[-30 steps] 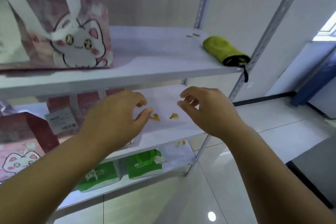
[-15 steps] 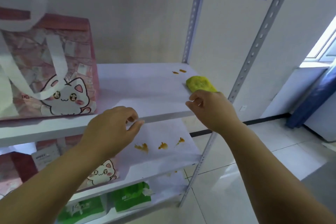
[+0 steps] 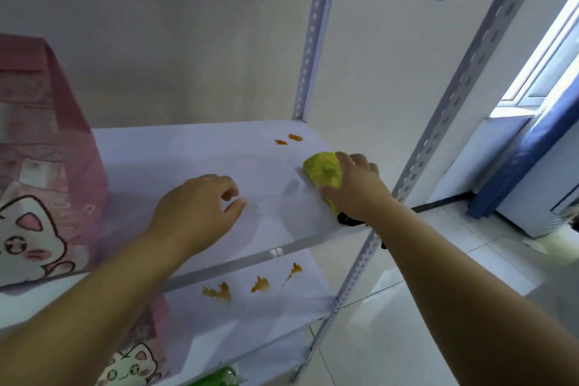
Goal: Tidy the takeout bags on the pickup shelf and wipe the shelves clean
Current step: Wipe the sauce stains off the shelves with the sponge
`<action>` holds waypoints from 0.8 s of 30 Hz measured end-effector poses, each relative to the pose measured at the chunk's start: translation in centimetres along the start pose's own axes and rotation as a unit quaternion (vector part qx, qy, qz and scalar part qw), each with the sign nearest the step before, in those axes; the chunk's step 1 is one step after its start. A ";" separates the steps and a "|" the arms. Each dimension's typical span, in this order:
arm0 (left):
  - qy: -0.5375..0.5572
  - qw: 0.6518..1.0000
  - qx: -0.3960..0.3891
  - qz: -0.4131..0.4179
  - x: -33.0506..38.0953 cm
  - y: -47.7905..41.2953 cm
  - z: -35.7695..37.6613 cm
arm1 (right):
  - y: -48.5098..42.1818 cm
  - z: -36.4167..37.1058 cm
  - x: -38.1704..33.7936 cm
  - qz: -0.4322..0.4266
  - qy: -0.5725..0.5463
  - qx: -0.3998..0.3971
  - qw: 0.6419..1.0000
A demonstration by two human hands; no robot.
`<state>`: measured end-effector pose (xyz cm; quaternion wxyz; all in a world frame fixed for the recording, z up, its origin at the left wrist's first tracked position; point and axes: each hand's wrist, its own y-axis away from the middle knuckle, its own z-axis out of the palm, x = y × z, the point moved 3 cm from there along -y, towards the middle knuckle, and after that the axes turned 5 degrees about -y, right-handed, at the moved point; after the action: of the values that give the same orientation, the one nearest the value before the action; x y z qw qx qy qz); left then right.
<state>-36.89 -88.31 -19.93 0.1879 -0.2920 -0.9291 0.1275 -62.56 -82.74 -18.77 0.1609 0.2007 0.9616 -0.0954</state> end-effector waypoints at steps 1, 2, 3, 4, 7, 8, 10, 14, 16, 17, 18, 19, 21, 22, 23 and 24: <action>-0.003 1.000 -0.007 0.000 0.1 -0.4 0.5 | -0.6 0.4 0.3 0.018 -0.003 -0.011 1.000; -0.007 1.000 -0.015 0.001 0.1 -0.7 0.9 | -1.2 0.9 0.5 0.039 -0.003 -0.025 0.999; -0.012 1.000 -0.023 0.001 0.2 -1.0 1.3 | -1.7 1.3 0.7 0.064 0.001 -0.042 0.997; -0.017 0.999 -0.030 0.002 0.3 -1.1 1.7 | -2.1 1.8 0.9 0.087 0.008 -0.061 0.994; -0.029 0.999 -0.042 -0.001 0.5 -1.2 2.4 | -3.0 3.0 1.2 0.119 0.050 -0.097 0.987; -0.031 0.999 -0.041 -0.003 0.5 -1.1 2.5 | -3.1 3.3 1.2 0.114 0.069 -0.095 0.987; -0.040 0.998 -0.039 -0.009 0.6 -0.6 2.6 | -3.1 3.6 1.0 0.086 0.111 -0.084 0.987; -0.062 0.997 -0.036 -0.012 1.4 0.4 2.6 | -2.5 3.1 0.9 -0.028 0.127 -0.083 0.988; -0.074 0.996 -0.039 -0.016 2.1 0.9 2.5 | -1.6 2.8 0.9 -0.095 0.112 -0.091 0.985; -0.081 0.996 -0.040 -0.017 2.5 1.1 2.5 | -1.0 2.6 0.8 -0.123 0.102 -0.095 0.983; -0.087 0.995 -0.041 -0.018 2.9 1.3 2.4 | -0.5 2.3 0.8 -0.145 0.092 -0.100 0.980; -0.089 0.995 -0.042 -0.020 3.4 1.6 2.3 | 0.1 1.9 0.9 -0.164 0.085 -0.102 0.977; -0.085 0.995 -0.035 -0.028 4.4 2.0 2.0 | 1.3 0.9 1.0 -0.197 0.076 -0.090 0.973; -0.086 0.996 -0.027 -0.029 5.0 2.3 1.7 | 1.9 0.1 1.1 -0.212 0.072 -0.075 0.972; -0.088 0.996 -0.017 -0.028 5.6 2.5 1.3 | 2.4 -0.8 1.2 -0.227 0.068 -0.056 0.970; -0.090 0.996 -0.006 -0.025 6.2 2.7 0.8 | 3.0 -1.9 1.2 -0.243 0.062 -0.033 0.968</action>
<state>-40.62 -82.55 -19.90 0.1054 -0.2567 -0.9500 0.1432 -62.88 -79.13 -17.79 0.0799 -0.0385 0.9922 -0.0870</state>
